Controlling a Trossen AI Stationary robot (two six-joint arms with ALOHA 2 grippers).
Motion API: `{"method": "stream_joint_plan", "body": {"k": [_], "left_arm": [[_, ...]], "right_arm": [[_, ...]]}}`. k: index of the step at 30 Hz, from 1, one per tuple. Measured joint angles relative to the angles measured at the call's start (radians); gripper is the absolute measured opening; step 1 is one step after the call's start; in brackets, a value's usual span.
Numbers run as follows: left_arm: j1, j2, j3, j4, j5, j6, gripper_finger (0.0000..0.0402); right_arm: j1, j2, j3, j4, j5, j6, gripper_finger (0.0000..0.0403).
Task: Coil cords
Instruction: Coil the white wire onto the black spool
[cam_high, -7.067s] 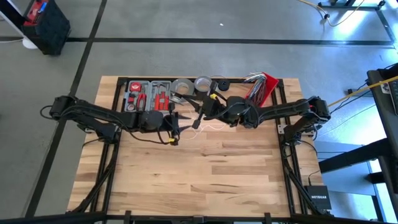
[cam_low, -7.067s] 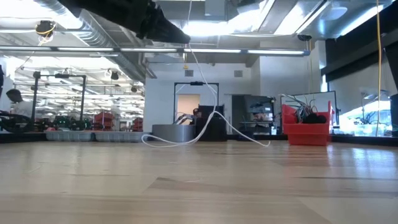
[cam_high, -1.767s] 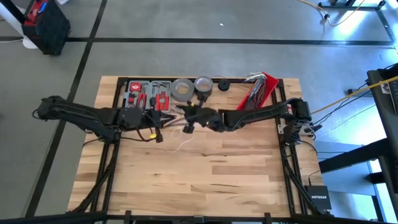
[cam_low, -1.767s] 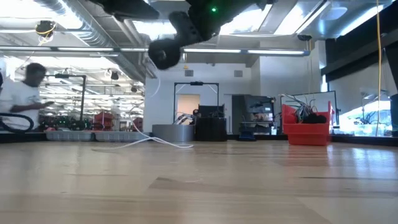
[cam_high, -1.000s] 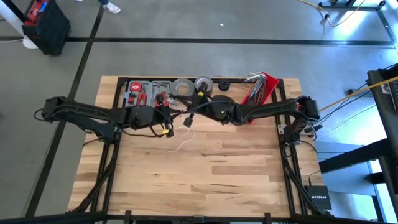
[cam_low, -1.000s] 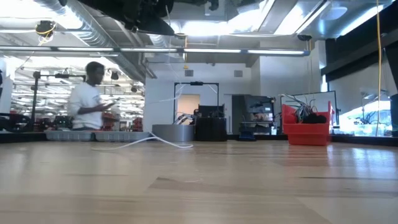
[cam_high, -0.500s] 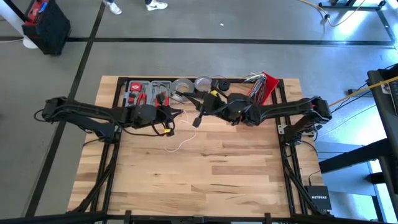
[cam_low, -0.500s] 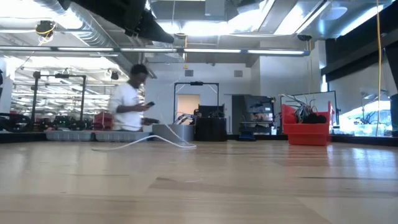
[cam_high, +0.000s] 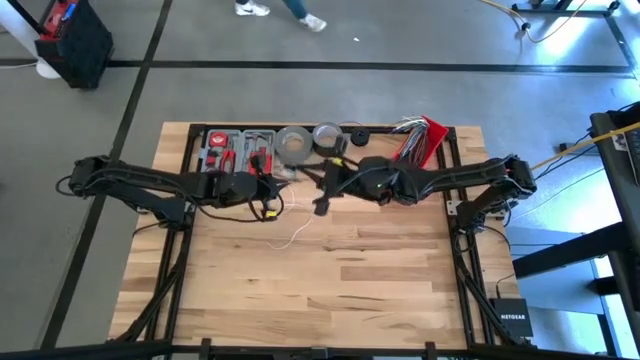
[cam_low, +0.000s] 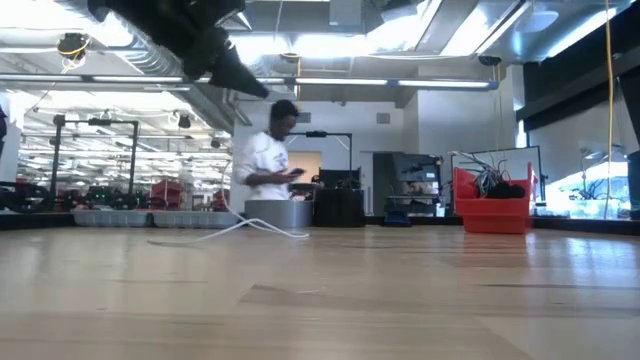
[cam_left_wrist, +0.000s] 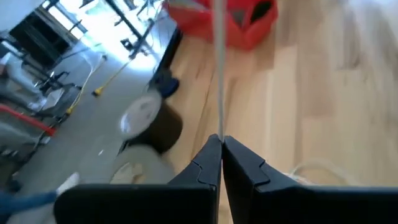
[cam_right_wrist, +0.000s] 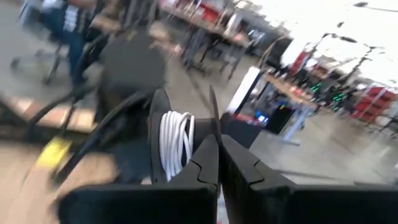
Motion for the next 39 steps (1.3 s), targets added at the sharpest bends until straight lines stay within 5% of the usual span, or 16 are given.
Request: {"method": "stream_joint_plan", "body": {"k": [9,17,24,39], "left_arm": [[0.000,-0.149,0.000,-0.107,-0.038,-0.057,0.0005],[-0.030,-0.229,0.001,-0.129,-0.031,-0.103,0.0005],[-0.079,-0.198,0.002,-0.011,0.043,-0.120,0.0005],[-0.101,-0.003,0.004,0.229,0.068,-0.073,0.0005]], "right_arm": [[0.011,0.023,0.002,-0.380,0.005,0.061,0.0005],[0.010,0.112,0.001,-0.502,0.190,0.078,0.0005],[-0.027,0.199,0.000,-0.359,0.285,0.072,0.0005],[-0.101,0.240,-0.003,0.025,0.084,0.079,0.0005]]}}
